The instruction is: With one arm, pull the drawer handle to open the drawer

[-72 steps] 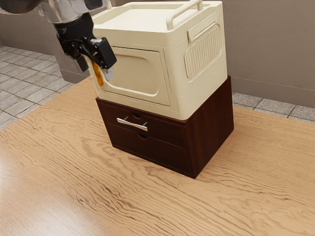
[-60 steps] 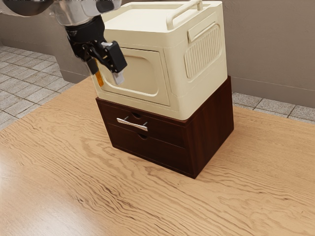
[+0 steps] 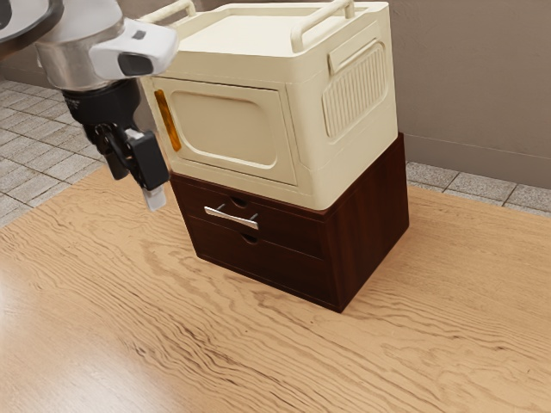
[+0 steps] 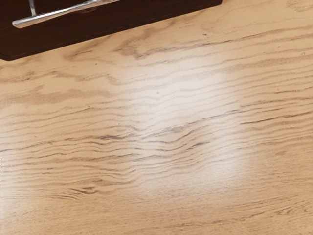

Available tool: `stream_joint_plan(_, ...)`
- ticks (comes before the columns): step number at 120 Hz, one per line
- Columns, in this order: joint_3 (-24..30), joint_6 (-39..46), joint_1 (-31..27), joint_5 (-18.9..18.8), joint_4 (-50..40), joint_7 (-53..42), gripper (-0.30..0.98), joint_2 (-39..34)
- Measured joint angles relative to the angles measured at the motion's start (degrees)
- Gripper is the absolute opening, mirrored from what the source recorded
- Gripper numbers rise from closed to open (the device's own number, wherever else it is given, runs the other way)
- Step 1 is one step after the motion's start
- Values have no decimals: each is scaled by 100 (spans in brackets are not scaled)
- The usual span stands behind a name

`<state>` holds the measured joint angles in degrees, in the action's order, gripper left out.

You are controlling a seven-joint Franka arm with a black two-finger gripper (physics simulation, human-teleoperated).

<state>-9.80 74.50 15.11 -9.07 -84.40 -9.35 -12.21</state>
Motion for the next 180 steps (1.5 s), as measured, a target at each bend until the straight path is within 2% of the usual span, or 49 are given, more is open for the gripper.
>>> stream_joint_plan(11, 28, 736, 22, -128, -702, -338, 69, -301)
stream_joint_plan(32, 4, 2162, 18, -227, -1408, -1161, 69, -434)
stream_joint_plan(47, -6, 2634, 10, -255, -1640, -1822, 69, -539)
stream_joint_plan(62, 8, 2710, 10, -266, -1692, -2480, 69, -626)
stream_joint_plan(74, 317, 2894, -137, -300, -2097, -3013, 69, -952)
stream_joint_plan(87, 451, 3406, -268, -343, -2817, -3571, 69, -1325)
stream_joint_plan(102, 422, 4214, -280, -364, -3401, -4183, 69, -1429)
stream_joint_plan(132, 200, 5368, -280, -378, -3621, -5153, 69, -1231)
stream_joint_plan(180, -158, 5932, -260, -1275, -4099, -6079, 69, -1134)
